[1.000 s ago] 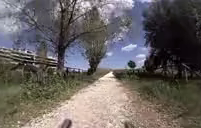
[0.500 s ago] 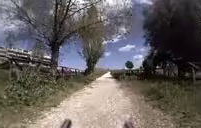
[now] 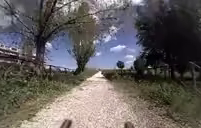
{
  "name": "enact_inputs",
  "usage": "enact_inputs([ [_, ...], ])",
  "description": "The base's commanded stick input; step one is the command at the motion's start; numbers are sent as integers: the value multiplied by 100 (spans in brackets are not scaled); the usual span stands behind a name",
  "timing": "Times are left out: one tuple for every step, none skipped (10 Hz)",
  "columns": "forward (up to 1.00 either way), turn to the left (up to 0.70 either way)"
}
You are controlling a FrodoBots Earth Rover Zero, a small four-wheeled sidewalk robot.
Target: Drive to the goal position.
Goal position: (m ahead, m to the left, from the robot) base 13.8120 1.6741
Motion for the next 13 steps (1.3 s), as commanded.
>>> enact_inputs([
  [85, -28],
  [85, 0],
  [85, -1],
  [85, -16],
  [85, -28],
  [85, 0],
  [85, 0],
  [85, 0],
  [85, 0],
  [85, 0],
  [85, 0],
  [85, 0],
  [85, 0],
])
